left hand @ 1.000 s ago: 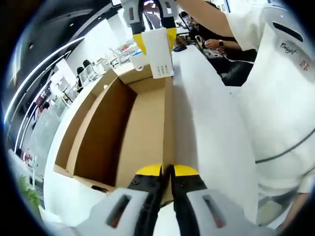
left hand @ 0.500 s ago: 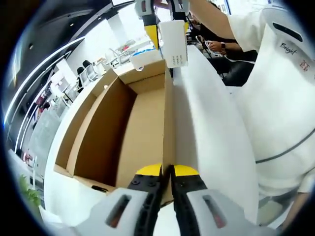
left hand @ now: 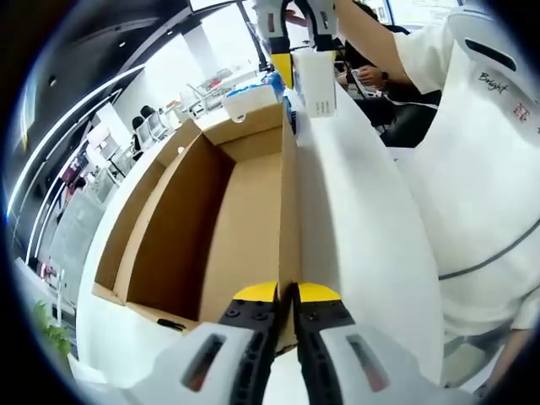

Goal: Operate the shoe box by opening the lid, removing the specified soft item, and placing it in the target area until the item is outside and the box remains undamaged.

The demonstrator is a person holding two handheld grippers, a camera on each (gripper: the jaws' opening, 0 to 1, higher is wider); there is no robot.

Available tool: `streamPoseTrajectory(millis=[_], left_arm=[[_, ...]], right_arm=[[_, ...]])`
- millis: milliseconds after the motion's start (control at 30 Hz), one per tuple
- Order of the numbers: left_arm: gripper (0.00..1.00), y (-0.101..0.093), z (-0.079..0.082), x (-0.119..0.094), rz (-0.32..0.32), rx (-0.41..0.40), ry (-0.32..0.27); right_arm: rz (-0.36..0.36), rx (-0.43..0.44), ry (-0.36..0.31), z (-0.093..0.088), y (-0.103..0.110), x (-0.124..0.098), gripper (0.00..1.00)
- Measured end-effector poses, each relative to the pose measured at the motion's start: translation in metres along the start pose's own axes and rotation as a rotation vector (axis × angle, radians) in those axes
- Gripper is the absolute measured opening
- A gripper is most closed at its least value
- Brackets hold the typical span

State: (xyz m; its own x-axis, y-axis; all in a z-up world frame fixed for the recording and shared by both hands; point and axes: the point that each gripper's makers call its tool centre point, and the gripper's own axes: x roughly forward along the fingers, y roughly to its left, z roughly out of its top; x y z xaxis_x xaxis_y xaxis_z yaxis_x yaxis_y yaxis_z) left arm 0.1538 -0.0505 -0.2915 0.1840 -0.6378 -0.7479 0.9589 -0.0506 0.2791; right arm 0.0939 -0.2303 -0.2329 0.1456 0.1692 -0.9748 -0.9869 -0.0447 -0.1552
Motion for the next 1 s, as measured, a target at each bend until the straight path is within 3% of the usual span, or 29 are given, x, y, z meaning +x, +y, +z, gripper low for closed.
streamPoseTrajectory(millis=[333, 500, 1000], left_arm=[[0.06, 0.0, 0.0, 0.0, 0.001, -0.001, 0.001], [0.06, 0.0, -0.001, 0.0, -0.001, -0.001, 0.0], [0.06, 0.0, -0.001, 0.0, 0.001, 0.0, -0.002]], right_arm=[[-0.01, 0.039, 0.029, -0.023, 0.006, -0.001, 0.21], [-0.018, 0.081, 0.052, -0.045, 0.009, -0.005, 0.21], [-0.03, 0.182, 0.035, -0.087, 0.023, -0.012, 0.21]])
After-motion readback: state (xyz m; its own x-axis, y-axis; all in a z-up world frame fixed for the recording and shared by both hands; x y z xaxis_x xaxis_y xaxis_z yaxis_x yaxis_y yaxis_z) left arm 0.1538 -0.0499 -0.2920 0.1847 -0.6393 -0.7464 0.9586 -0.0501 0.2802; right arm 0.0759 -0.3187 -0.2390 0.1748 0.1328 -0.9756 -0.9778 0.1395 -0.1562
